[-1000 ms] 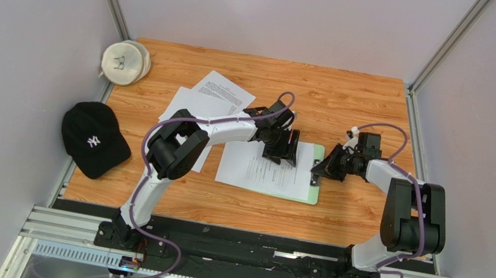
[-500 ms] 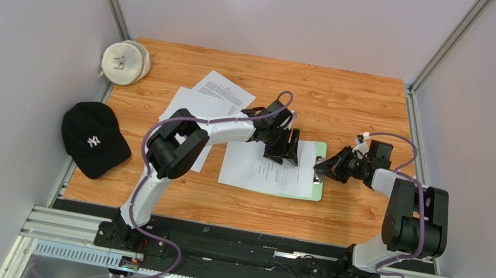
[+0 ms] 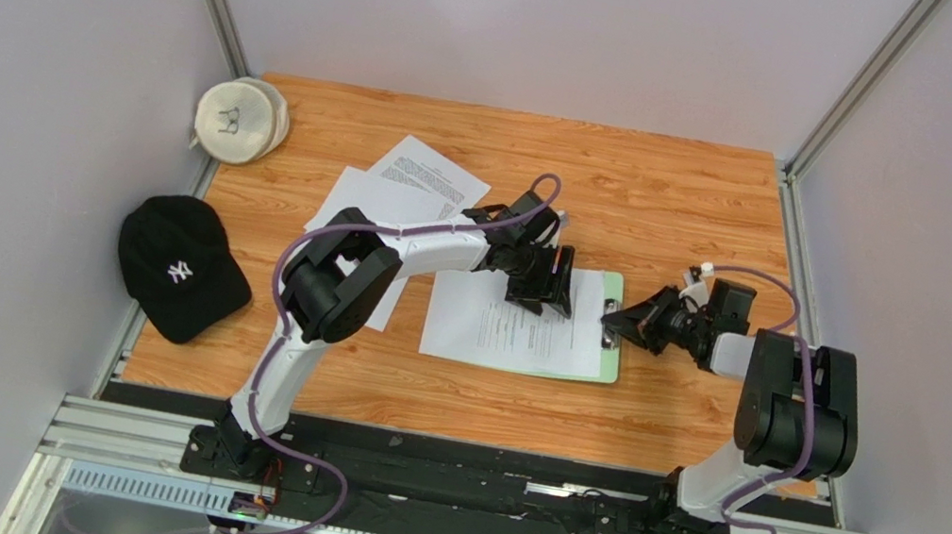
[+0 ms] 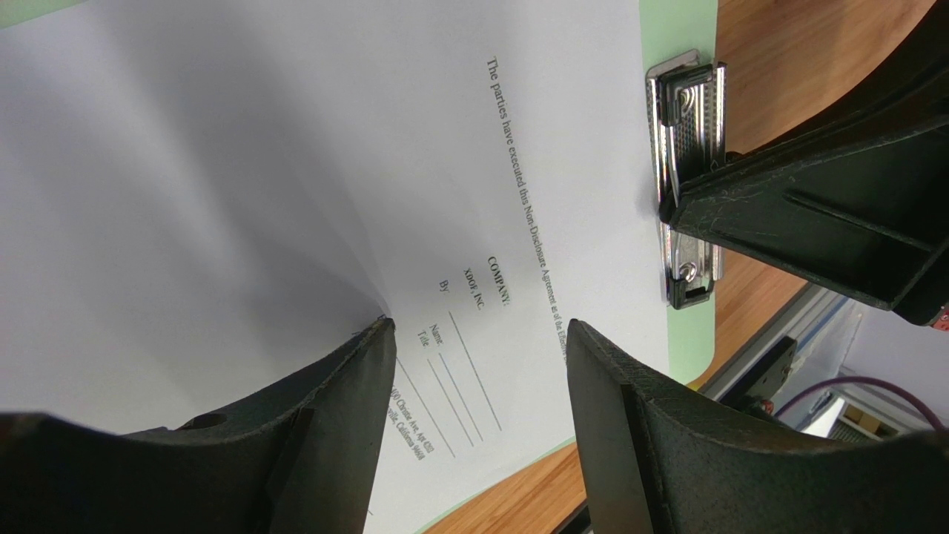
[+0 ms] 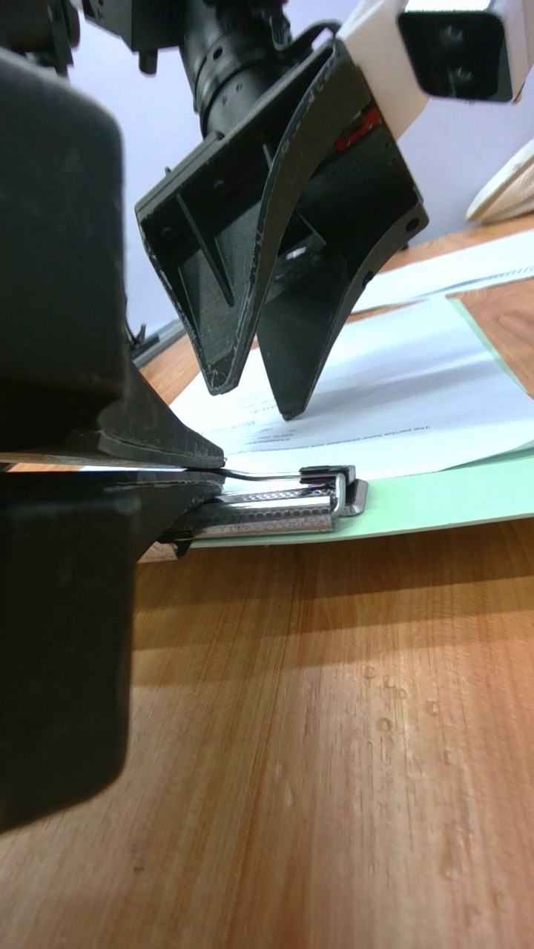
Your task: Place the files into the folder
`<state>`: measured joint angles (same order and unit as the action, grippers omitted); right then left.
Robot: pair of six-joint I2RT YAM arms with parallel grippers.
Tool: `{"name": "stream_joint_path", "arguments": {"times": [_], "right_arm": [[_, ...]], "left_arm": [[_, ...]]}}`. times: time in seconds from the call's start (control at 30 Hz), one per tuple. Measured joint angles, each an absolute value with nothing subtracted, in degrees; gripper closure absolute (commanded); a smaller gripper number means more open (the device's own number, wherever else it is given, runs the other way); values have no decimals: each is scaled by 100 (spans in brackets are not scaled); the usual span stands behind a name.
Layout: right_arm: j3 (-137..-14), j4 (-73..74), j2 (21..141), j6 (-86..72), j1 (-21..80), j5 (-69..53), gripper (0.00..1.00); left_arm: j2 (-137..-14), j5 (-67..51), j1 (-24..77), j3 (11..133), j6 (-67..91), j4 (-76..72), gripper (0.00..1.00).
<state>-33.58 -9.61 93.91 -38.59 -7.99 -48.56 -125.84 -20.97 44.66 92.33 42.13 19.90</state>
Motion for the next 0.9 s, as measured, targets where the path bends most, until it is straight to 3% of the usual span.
{"name": "stream_joint_path", "arguments": {"times": [0.9], "right_arm": [[-2285,-5601,10816,-6785,-1347,-5959,100]], "left_arm": [[-12591,-2375,4377,9148,4228,1813,32]]}}
